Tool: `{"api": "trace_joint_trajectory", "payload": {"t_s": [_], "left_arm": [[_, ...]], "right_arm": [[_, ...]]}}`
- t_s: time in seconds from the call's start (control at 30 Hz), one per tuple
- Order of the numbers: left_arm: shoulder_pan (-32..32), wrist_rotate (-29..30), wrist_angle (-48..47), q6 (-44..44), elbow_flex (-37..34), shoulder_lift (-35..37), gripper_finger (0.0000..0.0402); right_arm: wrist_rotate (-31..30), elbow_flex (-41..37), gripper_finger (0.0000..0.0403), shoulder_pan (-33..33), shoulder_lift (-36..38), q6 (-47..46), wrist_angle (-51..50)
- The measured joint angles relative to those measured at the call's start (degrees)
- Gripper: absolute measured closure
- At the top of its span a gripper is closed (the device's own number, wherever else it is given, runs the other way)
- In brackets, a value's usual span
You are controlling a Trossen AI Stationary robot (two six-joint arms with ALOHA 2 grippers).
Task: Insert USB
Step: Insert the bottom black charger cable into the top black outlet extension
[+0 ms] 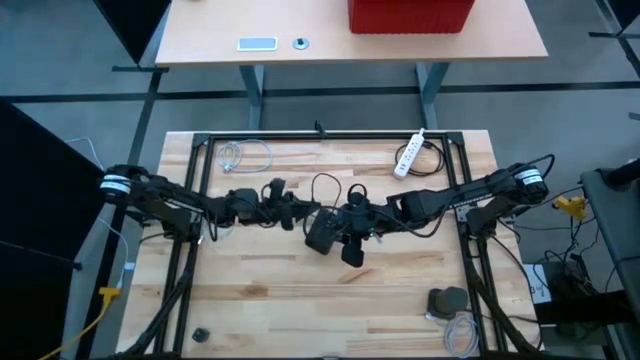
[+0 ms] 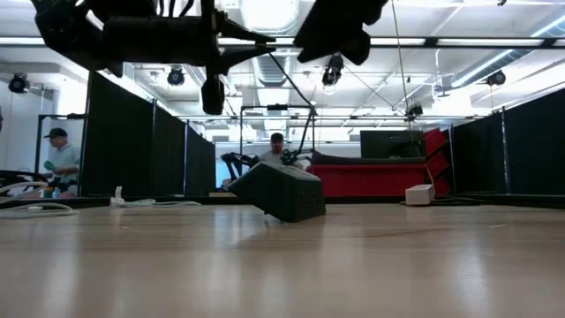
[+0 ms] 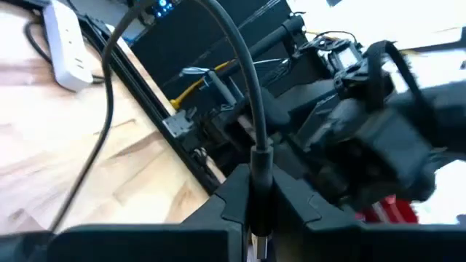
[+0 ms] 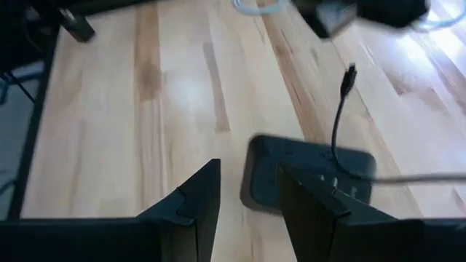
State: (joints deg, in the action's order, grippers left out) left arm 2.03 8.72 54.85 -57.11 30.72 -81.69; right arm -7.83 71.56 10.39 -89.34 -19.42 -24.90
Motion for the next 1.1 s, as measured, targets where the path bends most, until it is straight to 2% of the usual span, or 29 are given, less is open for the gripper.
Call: {"api": "trace_joint_trajectory", "payload": {"t_s": [0.8,0.93,1.1], "left_arm": [[-1.56,-0.12,2.34,-6.93,0.0,-0.11,0.0382],[-1.56,-0.1,2.18,-2.95,0.0,-0.11,0.0382],[-1.45,1.24,2.43,-2.04,0.0,-0.11,0.0382]], "right_arm": [[-1.41,-0.32,0.0333,0.24,0.02,0.48,0.07],[-1.44,-0.32,0.0342,0.24,0.02,3.81,0.12],[-7.04,-0.32,0.0352,0.49,0.02,9.78,0.4]]}}
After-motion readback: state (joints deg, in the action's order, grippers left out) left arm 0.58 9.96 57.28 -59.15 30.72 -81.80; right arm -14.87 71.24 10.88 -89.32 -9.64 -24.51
